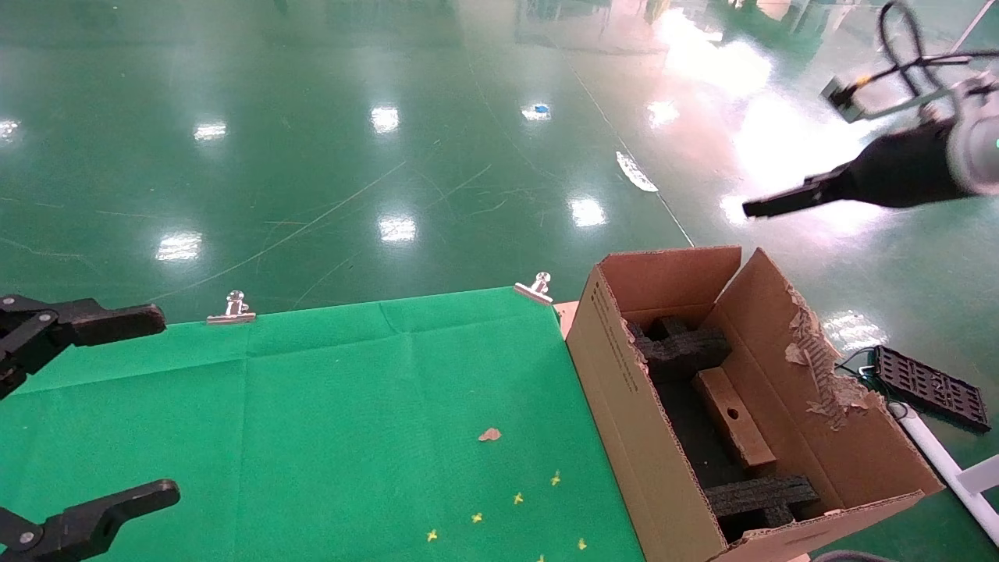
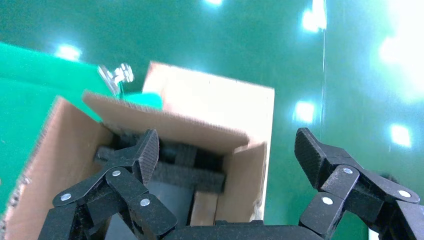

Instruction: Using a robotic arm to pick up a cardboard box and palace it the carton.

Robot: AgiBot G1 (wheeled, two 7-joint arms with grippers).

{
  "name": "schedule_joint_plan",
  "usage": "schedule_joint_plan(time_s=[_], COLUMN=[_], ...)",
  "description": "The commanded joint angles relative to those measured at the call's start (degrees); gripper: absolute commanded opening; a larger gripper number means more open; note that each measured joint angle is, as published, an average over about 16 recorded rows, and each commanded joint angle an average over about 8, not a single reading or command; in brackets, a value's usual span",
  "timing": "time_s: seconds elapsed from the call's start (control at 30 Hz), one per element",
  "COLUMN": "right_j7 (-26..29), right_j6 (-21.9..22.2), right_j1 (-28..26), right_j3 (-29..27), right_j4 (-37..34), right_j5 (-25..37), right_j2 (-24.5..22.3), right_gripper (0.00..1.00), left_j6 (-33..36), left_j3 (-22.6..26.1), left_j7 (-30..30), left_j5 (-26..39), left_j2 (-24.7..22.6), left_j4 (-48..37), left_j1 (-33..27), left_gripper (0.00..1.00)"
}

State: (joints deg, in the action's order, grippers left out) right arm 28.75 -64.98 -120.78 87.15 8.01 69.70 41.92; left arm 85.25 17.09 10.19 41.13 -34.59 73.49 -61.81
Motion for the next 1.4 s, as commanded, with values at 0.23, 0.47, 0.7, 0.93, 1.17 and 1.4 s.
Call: schedule_joint_plan(time_s=[0.23,0.47,0.7,0.93,1.17,1.4], right_j7=[-4.48,-6.27,-7.82,-9.37,-10.92,-12.46], right_j6=[1.53,-0.31,-3.00,-5.70,-8.39,-11.08], right_j1=[-1.79,3.91,11.21,18.53,25.83,33.11], right_j3=[-2.09,-9.05,-17.25,-25.46,-33.65,-41.82], right_j4=[4.64,11.16,18.35,25.54,32.72,39.88], right_j5=[-1.07,-3.74,-6.93,-10.11,-13.29,-16.47], right_j2=[-1.43,-1.99,-2.64,-3.29,-3.93,-4.58], right_gripper=[1.00,1.00,1.00,1.00,1.00,1.00], left_j6=[-0.01,0.00,0.00,-0.01,-0.02,-0.03], left_j3=[0.02,0.04,0.07,0.09,0.11,0.13], left_j7=[-0.01,-0.03,-0.05,-0.06,-0.07,-0.08], left_j5=[-0.02,-0.03,-0.04,-0.05,-0.07,-0.08], left_j2=[0.00,0.00,0.00,0.01,0.02,0.03], left_j4=[-0.02,-0.05,-0.07,-0.07,-0.07,-0.07], left_j1=[0.00,-0.02,-0.03,-0.03,-0.04,-0.04], left_gripper=[1.00,1.00,1.00,1.00,1.00,1.00])
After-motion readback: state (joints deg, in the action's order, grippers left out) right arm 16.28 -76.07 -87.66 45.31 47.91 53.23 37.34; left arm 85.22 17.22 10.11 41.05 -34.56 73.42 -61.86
